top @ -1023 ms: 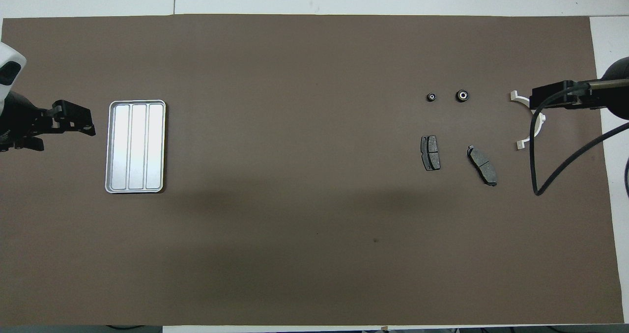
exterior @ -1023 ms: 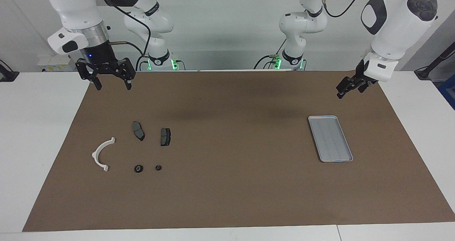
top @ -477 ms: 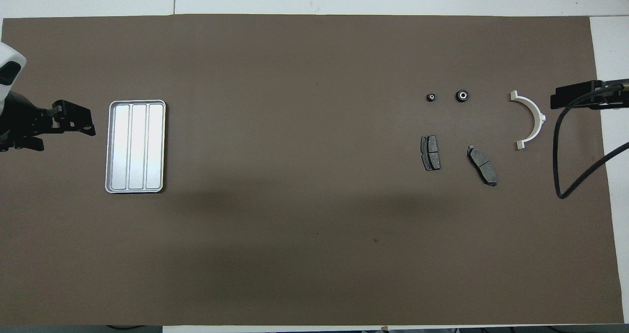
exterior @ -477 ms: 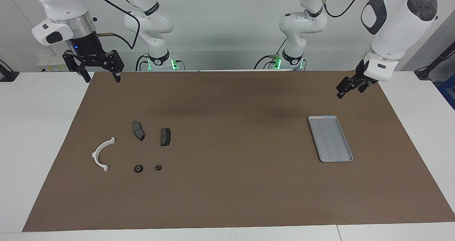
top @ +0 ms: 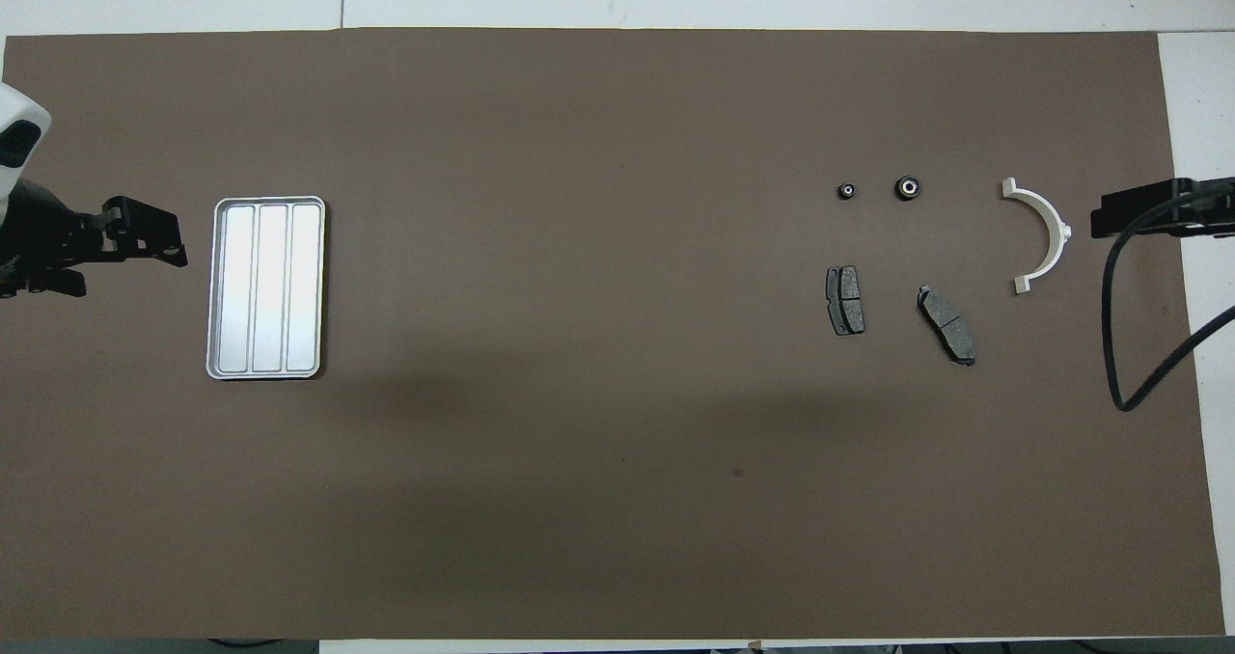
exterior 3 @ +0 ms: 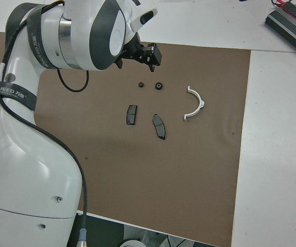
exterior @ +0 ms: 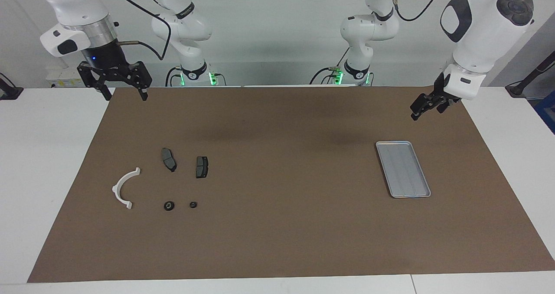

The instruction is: Place bearing gear from tray to pile

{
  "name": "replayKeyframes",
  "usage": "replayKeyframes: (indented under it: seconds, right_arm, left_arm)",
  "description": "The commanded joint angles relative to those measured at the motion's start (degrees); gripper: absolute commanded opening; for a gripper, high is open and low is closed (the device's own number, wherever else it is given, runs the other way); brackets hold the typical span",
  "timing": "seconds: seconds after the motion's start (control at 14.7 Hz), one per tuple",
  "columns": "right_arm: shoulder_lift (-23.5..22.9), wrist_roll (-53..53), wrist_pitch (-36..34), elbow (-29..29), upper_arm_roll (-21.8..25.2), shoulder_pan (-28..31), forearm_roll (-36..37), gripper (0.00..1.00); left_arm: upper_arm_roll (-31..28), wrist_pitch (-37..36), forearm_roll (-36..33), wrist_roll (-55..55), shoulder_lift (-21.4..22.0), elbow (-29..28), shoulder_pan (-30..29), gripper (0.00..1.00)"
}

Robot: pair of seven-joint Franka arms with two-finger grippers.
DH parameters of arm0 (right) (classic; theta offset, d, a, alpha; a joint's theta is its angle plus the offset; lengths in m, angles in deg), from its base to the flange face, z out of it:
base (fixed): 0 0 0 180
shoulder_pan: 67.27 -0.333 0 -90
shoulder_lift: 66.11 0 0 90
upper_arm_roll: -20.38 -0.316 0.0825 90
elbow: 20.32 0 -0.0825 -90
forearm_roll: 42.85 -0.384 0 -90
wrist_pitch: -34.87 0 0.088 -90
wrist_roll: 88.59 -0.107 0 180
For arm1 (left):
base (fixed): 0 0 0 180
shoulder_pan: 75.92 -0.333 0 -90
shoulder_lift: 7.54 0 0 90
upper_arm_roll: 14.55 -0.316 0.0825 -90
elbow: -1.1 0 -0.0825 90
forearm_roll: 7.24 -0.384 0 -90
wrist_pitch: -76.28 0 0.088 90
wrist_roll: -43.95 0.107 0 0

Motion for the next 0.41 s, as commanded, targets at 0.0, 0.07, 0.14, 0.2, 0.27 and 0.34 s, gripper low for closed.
replayKeyframes:
  seconds: [0.0, 0.07, 0.14, 0.2, 0.27, 0.34]
  right_arm:
    - [0.5, 1.7, -1.2, 0.4, -0.3, 0.8, -0.7, 1.00]
    - [0.5, 1.6, -1.2, 0.4, -0.3, 0.7, -0.7, 1.00]
    - [0.5, 1.6, -1.2, 0.4, -0.3, 0.7, -0.7, 1.00]
    - [0.5, 1.6, -1.2, 0.4, -0.3, 0.6, -0.7, 1.00]
    - [0.5, 1.7, -1.2, 0.4, -0.3, 0.6, -0.7, 1.00]
    - [0.5, 1.7, -1.2, 0.4, -0.3, 0.5, -0.7, 1.00]
  left_arm:
    - [-0.4, -0.1, 0.5, 0.2, 1.3, -1.1, 0.4, 1.00]
    - [-0.4, -0.1, 0.5, 0.2, 1.3, -1.1, 0.4, 1.00]
    - [-0.4, -0.1, 0.5, 0.2, 1.3, -1.1, 0.4, 1.00]
    - [-0.4, -0.1, 0.5, 0.2, 1.3, -1.1, 0.4, 1.00]
    - [-0.4, -0.1, 0.5, 0.2, 1.3, -1.1, 0.4, 1.00]
    - [-0.4, -0.1, 0.5, 0.2, 1.3, -1.1, 0.4, 1.00]
